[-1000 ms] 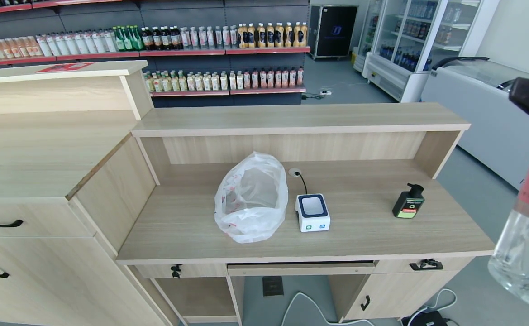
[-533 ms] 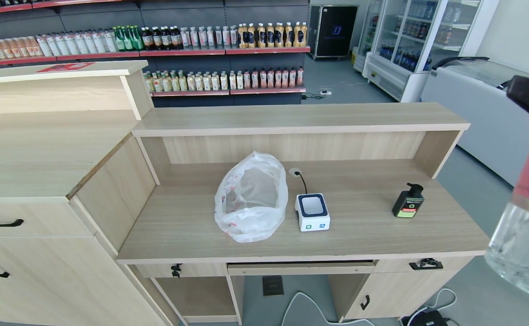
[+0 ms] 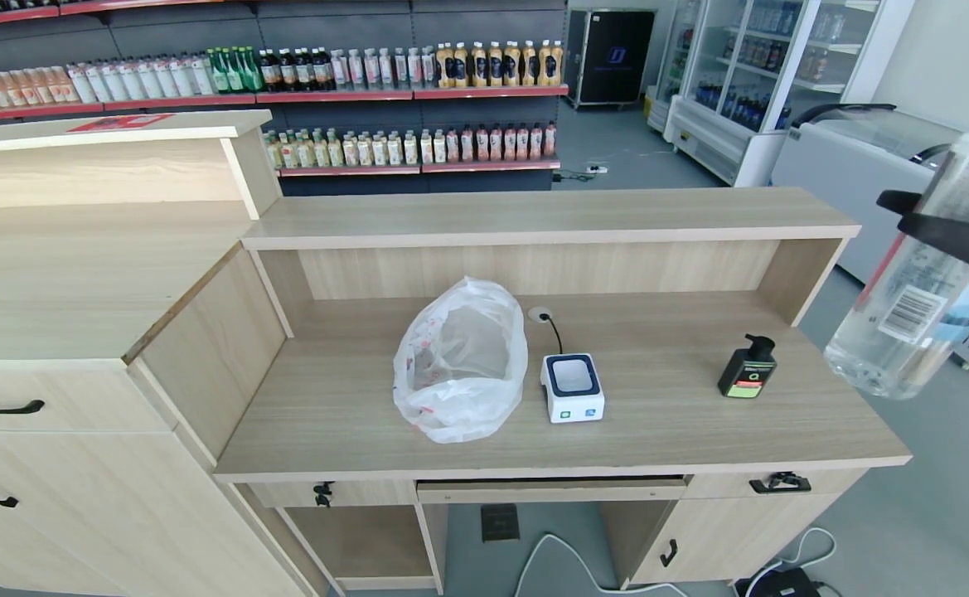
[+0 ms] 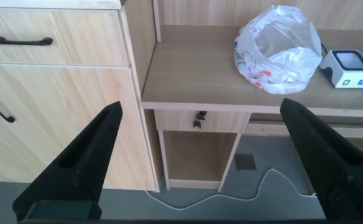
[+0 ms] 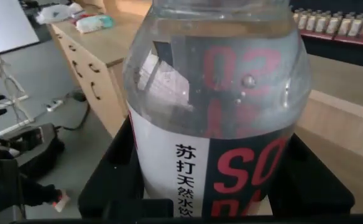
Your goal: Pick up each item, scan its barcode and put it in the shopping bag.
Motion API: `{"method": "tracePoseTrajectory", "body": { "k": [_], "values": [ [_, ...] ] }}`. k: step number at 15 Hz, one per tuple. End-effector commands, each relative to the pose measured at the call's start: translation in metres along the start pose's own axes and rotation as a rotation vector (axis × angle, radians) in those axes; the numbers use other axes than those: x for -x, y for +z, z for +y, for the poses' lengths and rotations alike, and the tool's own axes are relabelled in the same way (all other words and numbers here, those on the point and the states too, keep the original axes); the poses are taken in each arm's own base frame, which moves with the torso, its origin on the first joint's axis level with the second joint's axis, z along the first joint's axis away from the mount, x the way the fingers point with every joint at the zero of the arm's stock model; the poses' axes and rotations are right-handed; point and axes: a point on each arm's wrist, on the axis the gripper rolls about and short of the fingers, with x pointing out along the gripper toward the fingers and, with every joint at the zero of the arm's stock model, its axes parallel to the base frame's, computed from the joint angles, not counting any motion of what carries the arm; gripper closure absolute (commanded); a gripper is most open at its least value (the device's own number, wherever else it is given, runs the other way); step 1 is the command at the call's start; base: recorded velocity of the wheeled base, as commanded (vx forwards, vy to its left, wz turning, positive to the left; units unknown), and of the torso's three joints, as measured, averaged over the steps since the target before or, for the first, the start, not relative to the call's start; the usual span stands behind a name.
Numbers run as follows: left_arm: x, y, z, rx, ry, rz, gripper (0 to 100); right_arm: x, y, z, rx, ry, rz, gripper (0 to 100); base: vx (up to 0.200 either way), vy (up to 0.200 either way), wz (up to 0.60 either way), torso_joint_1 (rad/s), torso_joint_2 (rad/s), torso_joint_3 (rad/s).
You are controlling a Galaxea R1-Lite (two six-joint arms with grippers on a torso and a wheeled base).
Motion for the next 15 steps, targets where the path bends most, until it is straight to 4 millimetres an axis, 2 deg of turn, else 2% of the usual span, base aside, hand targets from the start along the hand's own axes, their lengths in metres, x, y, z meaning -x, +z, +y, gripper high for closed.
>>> {"method": "tracePoseTrajectory", "body": {
  "k": [1, 3, 4, 9, 12, 14, 15],
  "values": [
    [0.000, 0.000, 0.000, 0.000, 0.001, 0.000, 0, 0.033, -0.024, -0.030, 0.018, -0.261, 0.083, 100, 0.000, 0.000, 0.00, 0.000, 0.00, 0.000],
    [0.000, 0.000, 0.000, 0.000, -0.001, 0.000, 0, 0.038, -0.033, -0.046, 0.096, -0.687, 0.231, 100, 0.000, 0.000, 0.00, 0.000, 0.00, 0.000],
    [0.000, 0.000, 0.000, 0.000, -0.001, 0.000, 0, 0.038, -0.030, -0.048, 0.093, -0.776, 0.246, 100, 0.000, 0.000, 0.00, 0.000, 0.00, 0.000],
    [0.000, 0.000, 0.000, 0.000, 0.001, 0.000, 0, 0.035, -0.034, -0.047, 0.114, -0.770, 0.239, 100, 0.000, 0.000, 0.00, 0.000, 0.00, 0.000],
    [0.000, 0.000, 0.000, 0.000, 0.001, 0.000, 0, 0.063, -0.049, -0.048, 0.210, -0.858, 0.356, 100, 0.000, 0.000, 0.00, 0.000, 0.00, 0.000],
    [0.000, 0.000, 0.000, 0.000, 0.001, 0.000, 0, 0.070, -0.053, -0.042, 0.286, -0.866, 0.407, 100, 0.000, 0.000, 0.00, 0.000, 0.00, 0.000],
    [0.000, 0.000, 0.000, 0.000, -0.001, 0.000, 0, 0.070, -0.049, -0.039, 0.327, -0.869, 0.389, 100, 0.000, 0.000, 0.00, 0.000, 0.00, 0.000]
  ]
}}
